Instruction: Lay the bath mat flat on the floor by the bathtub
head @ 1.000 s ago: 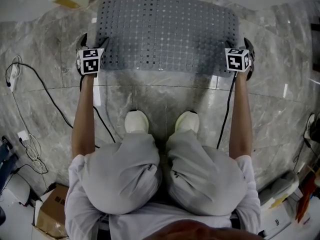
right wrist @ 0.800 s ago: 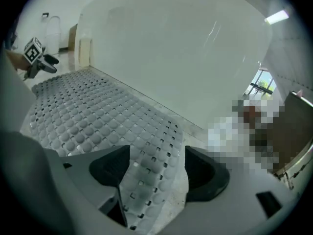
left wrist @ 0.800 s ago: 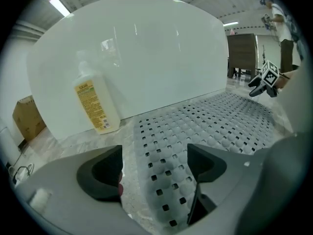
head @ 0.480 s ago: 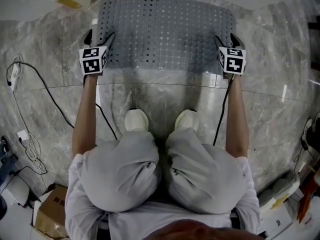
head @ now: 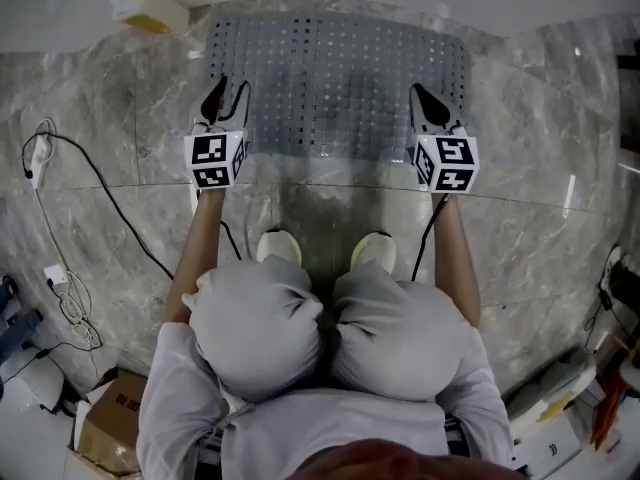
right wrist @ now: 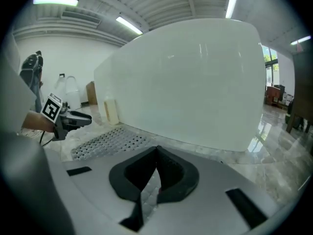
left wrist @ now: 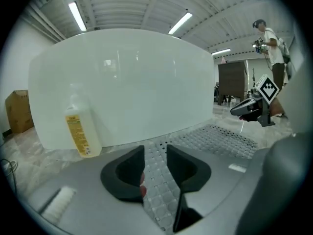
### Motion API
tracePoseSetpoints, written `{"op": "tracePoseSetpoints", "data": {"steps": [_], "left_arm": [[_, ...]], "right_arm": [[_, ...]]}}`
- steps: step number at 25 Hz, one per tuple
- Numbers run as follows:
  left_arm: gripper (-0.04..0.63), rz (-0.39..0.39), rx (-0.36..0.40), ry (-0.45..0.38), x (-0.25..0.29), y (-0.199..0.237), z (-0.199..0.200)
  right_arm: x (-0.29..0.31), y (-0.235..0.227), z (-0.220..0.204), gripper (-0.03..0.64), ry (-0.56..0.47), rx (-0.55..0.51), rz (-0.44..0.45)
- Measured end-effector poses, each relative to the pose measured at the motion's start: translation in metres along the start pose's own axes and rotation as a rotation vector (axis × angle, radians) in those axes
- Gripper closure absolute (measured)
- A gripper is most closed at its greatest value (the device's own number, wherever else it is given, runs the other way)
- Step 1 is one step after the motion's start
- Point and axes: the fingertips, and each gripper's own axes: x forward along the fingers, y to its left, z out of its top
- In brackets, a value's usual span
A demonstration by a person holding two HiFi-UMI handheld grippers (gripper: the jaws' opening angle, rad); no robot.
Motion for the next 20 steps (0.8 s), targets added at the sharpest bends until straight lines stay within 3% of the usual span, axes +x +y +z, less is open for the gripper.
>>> {"op": "tracePoseSetpoints", "data": {"steps": [3, 4, 7, 10, 15, 20], "left_arm": [[0.582, -0.01, 0.031, -0.062, -0.007, -0.014, 0.026], [0.595, -0.015, 0.049, -0.076, -0.009, -0.017, 0.033], [0.596, -0.033, 0.073, -0.107, -0.009, -0.02, 0.054], [0.597, -0.044, 0.048, -0.124, -0.013, -0.012, 0.08], [0.596, -0.049, -0.037, -0.15, -0.041, 0.003, 0.148], [0.596, -0.093, -0.068, -0.16, -0.097, -0.012, 0.241]], "right_arm": [[-0.01, 0.012, 0.028, 0.614, -0.071, -0.026, 0.037], [-0.014, 0.014, 0.039, 0.614, -0.103, -0.036, 0.048], [-0.025, 0.018, 0.076, 0.614, -0.208, -0.095, 0.081], [-0.036, 0.02, 0.113, 0.614, -0.271, -0.16, 0.097], [-0.059, 0.019, 0.178, 0.615, -0.267, -0.154, 0.104], [-0.115, 0.027, 0.262, 0.615, -0.244, -0.113, 0.096]]}}
